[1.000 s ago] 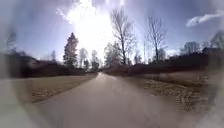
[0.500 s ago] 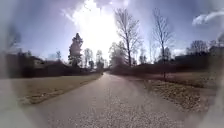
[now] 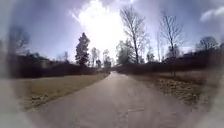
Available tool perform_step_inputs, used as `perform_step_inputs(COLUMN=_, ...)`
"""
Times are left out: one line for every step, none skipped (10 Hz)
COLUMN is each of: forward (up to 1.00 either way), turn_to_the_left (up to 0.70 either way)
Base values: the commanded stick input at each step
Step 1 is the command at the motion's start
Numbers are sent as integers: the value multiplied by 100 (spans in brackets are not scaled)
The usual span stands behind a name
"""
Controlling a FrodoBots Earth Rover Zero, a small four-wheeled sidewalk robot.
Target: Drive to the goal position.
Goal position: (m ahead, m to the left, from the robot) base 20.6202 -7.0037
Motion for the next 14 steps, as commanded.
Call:
perform_step_inputs(forward=100, turn_to_the_left=27)
perform_step_inputs(forward=100, turn_to_the_left=26)
perform_step_inputs(forward=100, turn_to_the_left=0)
perform_step_inputs(forward=100, turn_to_the_left=0)
perform_step_inputs(forward=100, turn_to_the_left=0)
perform_step_inputs(forward=100, turn_to_the_left=0)
perform_step_inputs(forward=100, turn_to_the_left=0)
perform_step_inputs(forward=100, turn_to_the_left=0)
perform_step_inputs(forward=100, turn_to_the_left=0)
perform_step_inputs(forward=100, turn_to_the_left=0)
perform_step_inputs(forward=100, turn_to_the_left=0)
perform_step_inputs(forward=100, turn_to_the_left=0)
perform_step_inputs(forward=100, turn_to_the_left=0)
perform_step_inputs(forward=100, turn_to_the_left=0)
